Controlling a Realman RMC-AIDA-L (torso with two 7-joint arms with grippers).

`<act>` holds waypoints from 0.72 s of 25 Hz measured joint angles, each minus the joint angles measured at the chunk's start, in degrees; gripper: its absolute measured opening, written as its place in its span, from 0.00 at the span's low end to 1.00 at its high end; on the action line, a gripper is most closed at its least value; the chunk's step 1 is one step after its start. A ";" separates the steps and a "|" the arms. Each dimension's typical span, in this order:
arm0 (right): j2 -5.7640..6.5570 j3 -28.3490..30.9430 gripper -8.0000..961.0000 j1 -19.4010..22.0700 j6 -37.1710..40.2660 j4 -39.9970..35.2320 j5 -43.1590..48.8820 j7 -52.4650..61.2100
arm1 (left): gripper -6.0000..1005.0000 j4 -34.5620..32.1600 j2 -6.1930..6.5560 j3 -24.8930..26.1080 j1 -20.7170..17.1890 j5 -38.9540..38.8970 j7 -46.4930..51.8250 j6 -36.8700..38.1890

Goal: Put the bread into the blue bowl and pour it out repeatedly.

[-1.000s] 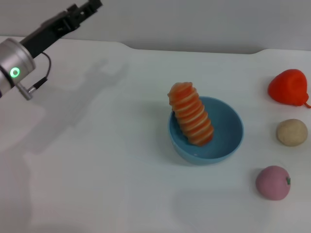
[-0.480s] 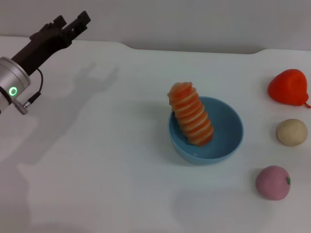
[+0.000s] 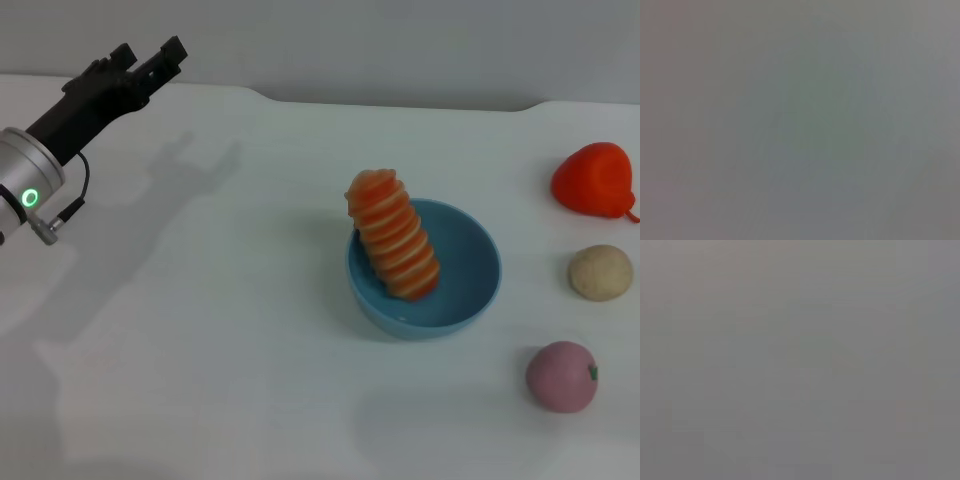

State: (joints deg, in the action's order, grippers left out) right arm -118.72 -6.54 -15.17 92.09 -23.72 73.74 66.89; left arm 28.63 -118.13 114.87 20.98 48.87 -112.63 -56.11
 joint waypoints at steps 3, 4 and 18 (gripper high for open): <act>0.03 0.63 0.47 -0.90 -1.10 6.22 -0.07 -14.67 | 0.86 -0.55 0.00 0.00 0.11 -0.02 -1.64 0.20; 0.03 0.73 0.47 -1.21 -1.70 7.83 -0.20 -18.85 | 0.86 -0.70 -0.01 0.01 0.13 -0.06 -2.31 0.26; -0.20 1.17 0.47 -5.15 -10.16 24.65 -1.29 -49.11 | 0.86 -9.92 -0.70 -0.33 3.45 -9.18 -28.81 2.07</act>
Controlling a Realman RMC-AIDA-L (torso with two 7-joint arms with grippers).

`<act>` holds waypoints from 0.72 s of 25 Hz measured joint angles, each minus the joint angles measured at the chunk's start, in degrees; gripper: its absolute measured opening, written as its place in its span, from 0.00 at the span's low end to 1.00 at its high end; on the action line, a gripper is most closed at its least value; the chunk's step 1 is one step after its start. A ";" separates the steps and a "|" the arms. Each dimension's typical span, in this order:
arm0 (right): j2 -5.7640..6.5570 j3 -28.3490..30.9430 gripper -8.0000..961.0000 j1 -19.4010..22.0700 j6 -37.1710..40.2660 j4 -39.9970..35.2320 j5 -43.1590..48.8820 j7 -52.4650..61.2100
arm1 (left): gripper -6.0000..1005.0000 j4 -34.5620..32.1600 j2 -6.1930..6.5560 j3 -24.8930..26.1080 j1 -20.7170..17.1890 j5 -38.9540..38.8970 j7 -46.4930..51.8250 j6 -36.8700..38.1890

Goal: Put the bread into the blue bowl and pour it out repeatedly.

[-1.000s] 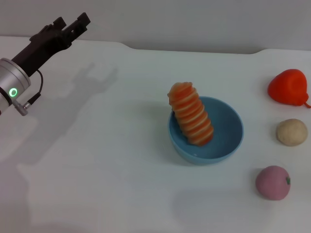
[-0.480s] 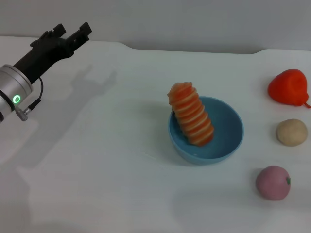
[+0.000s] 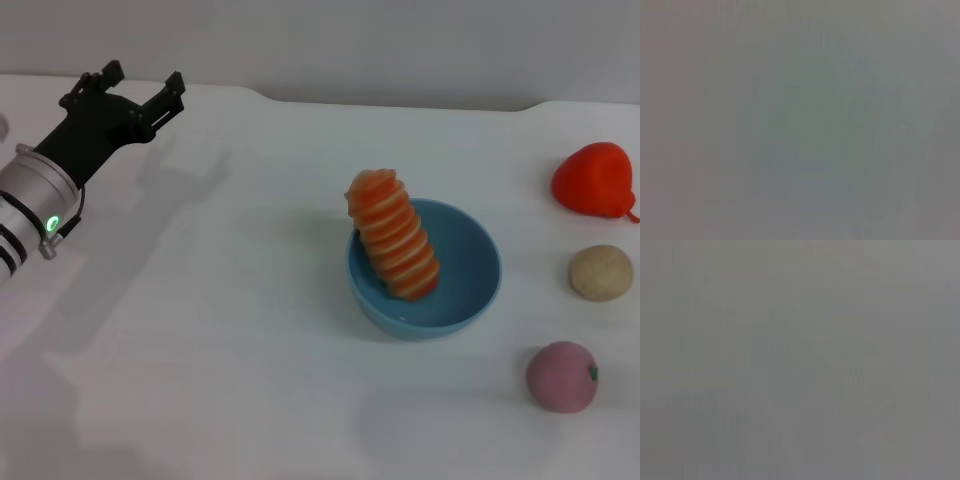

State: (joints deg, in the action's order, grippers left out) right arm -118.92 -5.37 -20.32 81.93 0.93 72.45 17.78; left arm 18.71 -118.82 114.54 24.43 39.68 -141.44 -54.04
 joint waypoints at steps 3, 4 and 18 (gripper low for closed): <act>0.00 0.08 0.47 -0.22 -1.29 0.40 0.00 -0.10 | 0.86 -1.46 -0.04 0.05 0.84 -1.30 -3.00 0.27; -0.01 0.09 0.47 -0.24 -1.41 0.52 -0.04 -0.11 | 0.86 -1.52 -0.03 0.07 0.97 -1.34 -3.75 0.30; -0.08 0.09 0.47 -0.02 -1.61 2.18 0.03 0.23 | 0.86 -4.61 -0.08 -0.34 3.18 -6.88 -6.82 0.08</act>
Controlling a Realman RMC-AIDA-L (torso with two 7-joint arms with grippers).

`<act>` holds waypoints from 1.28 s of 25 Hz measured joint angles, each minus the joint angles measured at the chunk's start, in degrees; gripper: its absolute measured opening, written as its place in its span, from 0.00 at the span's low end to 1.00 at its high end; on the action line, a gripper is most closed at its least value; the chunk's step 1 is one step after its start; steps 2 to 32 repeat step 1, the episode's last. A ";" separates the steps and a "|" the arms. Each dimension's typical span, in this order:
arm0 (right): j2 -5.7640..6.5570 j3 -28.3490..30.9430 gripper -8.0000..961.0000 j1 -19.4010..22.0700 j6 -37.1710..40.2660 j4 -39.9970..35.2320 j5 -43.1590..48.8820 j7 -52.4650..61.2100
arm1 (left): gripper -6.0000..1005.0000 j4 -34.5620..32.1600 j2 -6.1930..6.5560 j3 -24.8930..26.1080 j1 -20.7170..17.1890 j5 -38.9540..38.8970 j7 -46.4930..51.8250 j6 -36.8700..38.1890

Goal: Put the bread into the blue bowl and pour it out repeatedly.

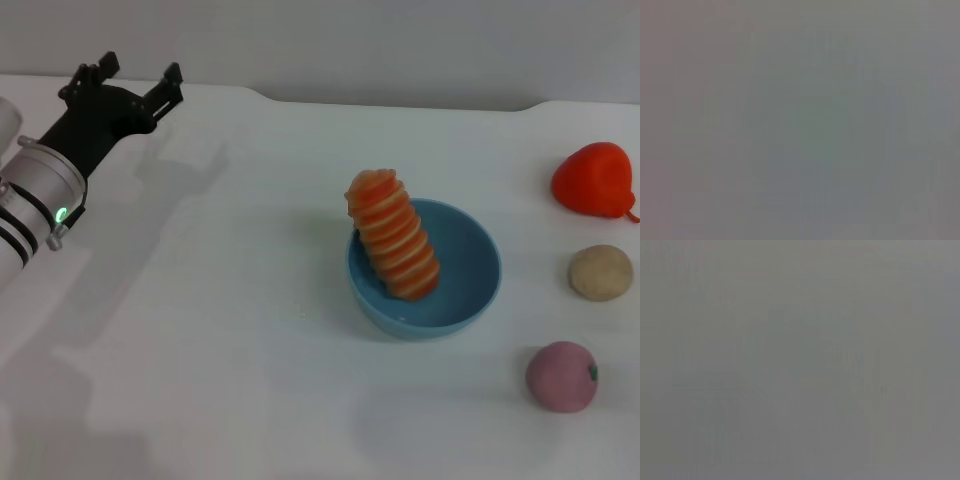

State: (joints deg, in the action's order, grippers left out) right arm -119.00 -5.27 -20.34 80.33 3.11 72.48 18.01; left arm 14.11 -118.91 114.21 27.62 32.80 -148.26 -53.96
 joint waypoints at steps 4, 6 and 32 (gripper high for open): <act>0.04 0.00 0.47 -0.07 0.00 -0.08 0.01 0.00 | 0.86 0.00 0.00 0.00 0.00 0.00 0.00 0.00; 0.04 0.00 0.47 -0.07 0.00 -0.08 0.01 0.00 | 0.86 0.00 0.00 0.00 0.00 0.00 0.00 0.00; 0.04 0.00 0.47 -0.07 0.00 -0.08 0.01 0.00 | 0.86 0.00 0.00 0.00 0.00 0.00 0.00 0.00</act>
